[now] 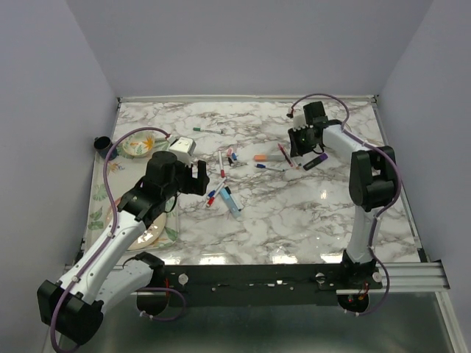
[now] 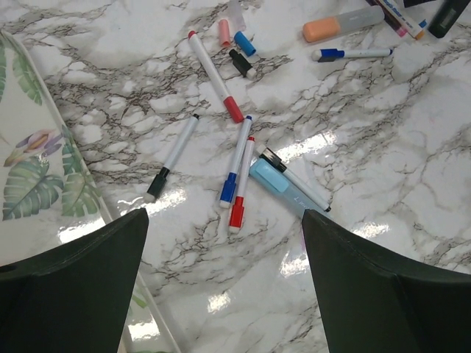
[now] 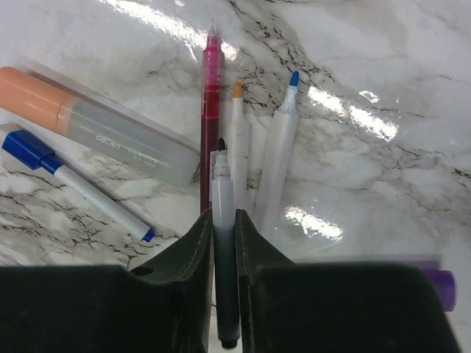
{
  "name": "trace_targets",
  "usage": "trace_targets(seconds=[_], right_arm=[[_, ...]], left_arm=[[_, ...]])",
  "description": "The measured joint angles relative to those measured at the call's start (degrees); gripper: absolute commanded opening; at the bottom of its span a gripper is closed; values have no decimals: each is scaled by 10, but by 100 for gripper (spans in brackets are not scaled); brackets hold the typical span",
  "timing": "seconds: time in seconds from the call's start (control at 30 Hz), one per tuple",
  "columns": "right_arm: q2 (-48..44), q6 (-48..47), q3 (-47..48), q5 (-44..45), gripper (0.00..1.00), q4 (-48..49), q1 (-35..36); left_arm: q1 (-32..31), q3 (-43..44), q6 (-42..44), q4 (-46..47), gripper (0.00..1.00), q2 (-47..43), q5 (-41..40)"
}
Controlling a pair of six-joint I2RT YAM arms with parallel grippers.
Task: Open the pen caps
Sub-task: Place the barrel on the table with the right arm, then grab a pen on the table with the right arm
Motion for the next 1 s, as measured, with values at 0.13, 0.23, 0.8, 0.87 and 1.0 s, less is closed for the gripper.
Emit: trace_targets(seconds=[0.13, 0.23, 0.8, 0.87, 1.0], right_arm=[[10, -4, 1, 2, 26, -12, 0], [19, -6, 6, 3, 28, -15, 0], [-25, -14, -2, -7, 48, -26, -5], [-48, -14, -11, -17, 54, -26, -13], [-90, -2, -38, -40, 61, -23, -46]], left_arm=[[0, 0, 3, 5, 94, 0, 0], [0, 0, 5, 7, 93, 0, 0], [1, 0, 7, 9, 94, 0, 0], [2, 0, 7, 9, 94, 0, 0], [2, 0, 7, 9, 94, 0, 1]])
